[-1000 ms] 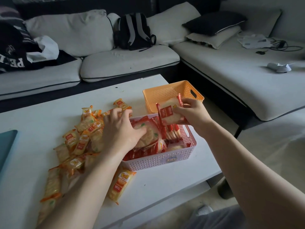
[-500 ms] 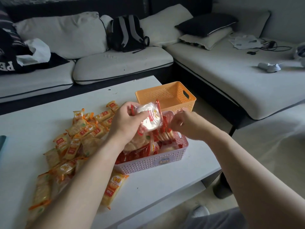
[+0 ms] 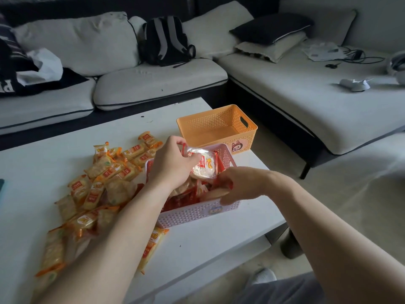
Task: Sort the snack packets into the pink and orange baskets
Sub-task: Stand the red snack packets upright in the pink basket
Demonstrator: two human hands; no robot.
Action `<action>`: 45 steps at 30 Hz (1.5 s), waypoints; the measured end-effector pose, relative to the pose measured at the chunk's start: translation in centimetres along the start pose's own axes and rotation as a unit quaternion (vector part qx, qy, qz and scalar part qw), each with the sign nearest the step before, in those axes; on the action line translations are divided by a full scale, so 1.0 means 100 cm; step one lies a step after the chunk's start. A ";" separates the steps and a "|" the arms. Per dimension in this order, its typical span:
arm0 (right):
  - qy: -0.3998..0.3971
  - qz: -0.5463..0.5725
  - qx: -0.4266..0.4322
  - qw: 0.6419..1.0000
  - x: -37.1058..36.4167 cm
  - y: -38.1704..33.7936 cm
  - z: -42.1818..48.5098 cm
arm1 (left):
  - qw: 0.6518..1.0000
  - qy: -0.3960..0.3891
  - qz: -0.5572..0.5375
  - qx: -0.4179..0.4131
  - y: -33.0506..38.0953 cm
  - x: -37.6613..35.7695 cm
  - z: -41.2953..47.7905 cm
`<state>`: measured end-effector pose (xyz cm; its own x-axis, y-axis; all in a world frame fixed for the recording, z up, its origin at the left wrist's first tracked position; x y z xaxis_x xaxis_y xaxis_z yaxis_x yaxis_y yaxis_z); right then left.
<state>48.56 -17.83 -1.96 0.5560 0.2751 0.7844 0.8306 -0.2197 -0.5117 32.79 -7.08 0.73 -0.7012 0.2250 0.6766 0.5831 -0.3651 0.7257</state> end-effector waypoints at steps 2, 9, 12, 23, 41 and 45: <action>0.031 0.002 0.015 0.999 0.005 0.008 -0.001 | 1.000 -0.005 0.016 0.003 0.004 -0.002 0.001; 0.137 0.204 0.026 0.969 0.038 0.032 -0.023 | 0.991 -0.049 0.125 0.020 0.012 -0.010 0.008; 0.199 0.342 0.010 0.918 0.040 0.038 -0.027 | 0.981 -0.075 0.177 -0.008 0.017 -0.017 0.006; 0.272 0.386 -0.044 0.881 0.038 0.033 -0.021 | 0.954 -0.132 0.266 -0.041 0.043 -0.022 0.010; 0.304 0.320 -0.084 0.893 0.032 0.028 -0.003 | 0.876 -0.160 0.446 -0.094 0.033 -0.056 0.008; 0.325 0.318 -0.096 0.886 0.033 0.030 -0.002 | 0.859 -0.123 0.475 -0.147 0.031 -0.055 0.002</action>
<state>52.90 -17.80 -0.85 0.7217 -0.5442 0.4278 0.3014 -0.3092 -0.9019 38.56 -9.30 -0.68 0.1637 -0.1301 0.9779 0.6894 -0.6940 -0.2077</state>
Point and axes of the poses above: each hand's wrist, its own z-axis towards the middle knuckle, its own x-axis out of the back of the hand, y = z × x, the point moved 1 cm from there along z, towards the middle knuckle, and after that the axes turned 5 degrees about y, right-handed, at the moved point
